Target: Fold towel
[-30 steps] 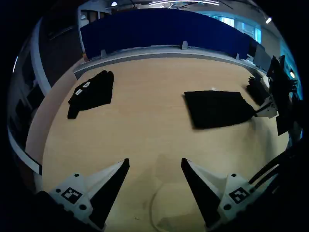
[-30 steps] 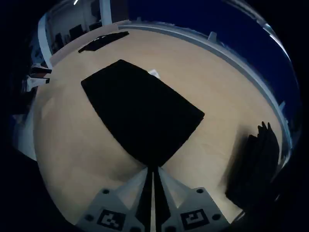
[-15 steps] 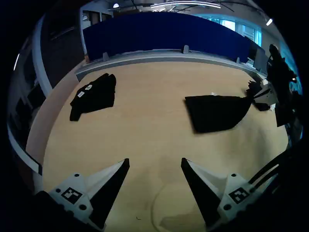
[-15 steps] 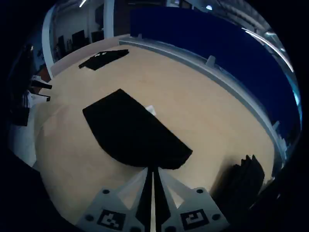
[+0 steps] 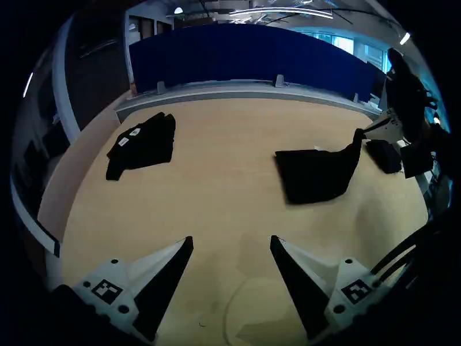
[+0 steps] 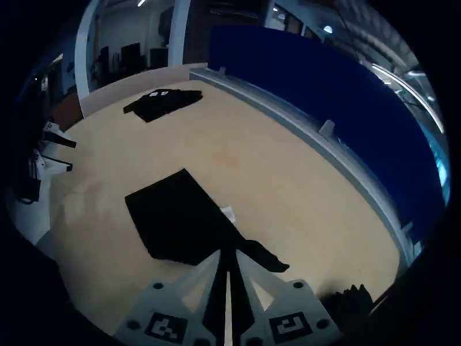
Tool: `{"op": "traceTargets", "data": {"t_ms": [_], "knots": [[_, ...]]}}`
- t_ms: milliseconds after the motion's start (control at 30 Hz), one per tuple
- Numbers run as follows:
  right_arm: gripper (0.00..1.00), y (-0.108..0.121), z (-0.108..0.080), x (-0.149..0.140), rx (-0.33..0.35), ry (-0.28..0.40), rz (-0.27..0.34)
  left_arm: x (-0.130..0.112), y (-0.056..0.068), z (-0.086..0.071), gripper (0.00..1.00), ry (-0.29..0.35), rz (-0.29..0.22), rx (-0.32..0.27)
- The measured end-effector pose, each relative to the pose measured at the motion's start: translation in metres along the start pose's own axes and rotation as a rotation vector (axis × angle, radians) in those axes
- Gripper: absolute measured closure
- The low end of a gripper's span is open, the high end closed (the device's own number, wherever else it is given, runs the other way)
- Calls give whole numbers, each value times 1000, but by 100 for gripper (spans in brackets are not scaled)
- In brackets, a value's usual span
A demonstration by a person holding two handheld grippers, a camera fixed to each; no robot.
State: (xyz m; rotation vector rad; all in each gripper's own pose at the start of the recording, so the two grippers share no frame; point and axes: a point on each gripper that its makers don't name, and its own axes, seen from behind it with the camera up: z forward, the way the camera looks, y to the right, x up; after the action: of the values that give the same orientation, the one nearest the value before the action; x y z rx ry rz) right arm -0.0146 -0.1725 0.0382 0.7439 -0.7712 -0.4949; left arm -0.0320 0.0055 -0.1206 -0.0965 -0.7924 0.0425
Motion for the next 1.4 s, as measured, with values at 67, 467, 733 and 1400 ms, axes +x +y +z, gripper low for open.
{"op": "traceTargets", "data": {"t_ms": [67, 467, 733, 1400], "knots": [[98, -1, 1, 0, 1, -3, -4, 0, 0, 0, 0, 1, -1, -2], [98, -23, 15, 25, 37, 6, -45, 5, -9, -12, 0, 16, -14, 12], [98, -73, 44, 54, 116, 8, -131, 7, -21, -21, 0, 35, -30, 42], [97, -176, 117, 18, 300, -102, -144, -9, -31, -29, 1, 28, -69, 74]]}}
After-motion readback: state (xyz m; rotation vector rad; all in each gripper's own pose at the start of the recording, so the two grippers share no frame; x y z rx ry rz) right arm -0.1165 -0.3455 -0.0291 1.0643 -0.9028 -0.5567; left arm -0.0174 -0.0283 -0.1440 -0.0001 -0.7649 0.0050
